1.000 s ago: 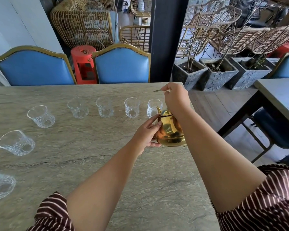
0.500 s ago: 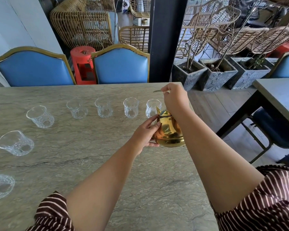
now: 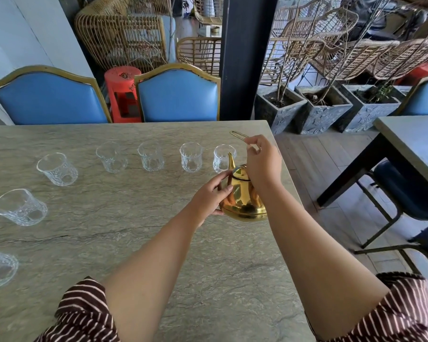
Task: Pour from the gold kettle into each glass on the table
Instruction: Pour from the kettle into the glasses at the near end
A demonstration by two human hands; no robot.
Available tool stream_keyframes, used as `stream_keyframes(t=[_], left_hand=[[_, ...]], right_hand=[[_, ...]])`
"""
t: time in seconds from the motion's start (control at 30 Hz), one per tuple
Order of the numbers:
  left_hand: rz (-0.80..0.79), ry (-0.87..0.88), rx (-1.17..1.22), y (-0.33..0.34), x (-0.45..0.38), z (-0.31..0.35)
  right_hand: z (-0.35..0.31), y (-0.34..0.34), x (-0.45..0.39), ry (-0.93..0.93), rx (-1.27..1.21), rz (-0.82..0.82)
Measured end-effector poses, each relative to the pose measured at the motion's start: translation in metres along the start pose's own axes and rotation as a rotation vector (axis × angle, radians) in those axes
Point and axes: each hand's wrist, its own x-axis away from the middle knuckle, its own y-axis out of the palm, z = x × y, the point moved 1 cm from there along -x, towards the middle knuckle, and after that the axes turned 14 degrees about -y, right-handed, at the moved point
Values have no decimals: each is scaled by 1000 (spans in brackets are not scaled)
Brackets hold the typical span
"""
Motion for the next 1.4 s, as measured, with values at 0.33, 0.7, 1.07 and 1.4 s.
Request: stream_keyframes(t=[0.33,0.7,1.07,1.4], left_hand=[[62,24,83,-4,19,-8],[122,24,138,-60,31,-5],[16,-80,223,-91,19,-2],[-1,-113,245,-91,12,-6]], right_hand=[[-12,-2,16,-43,-112,-3],[-55,52,-5,-88,-97,-91],[-71,88,-25,-49,63,-153],[-74,92,-28,-49,124,-188]])
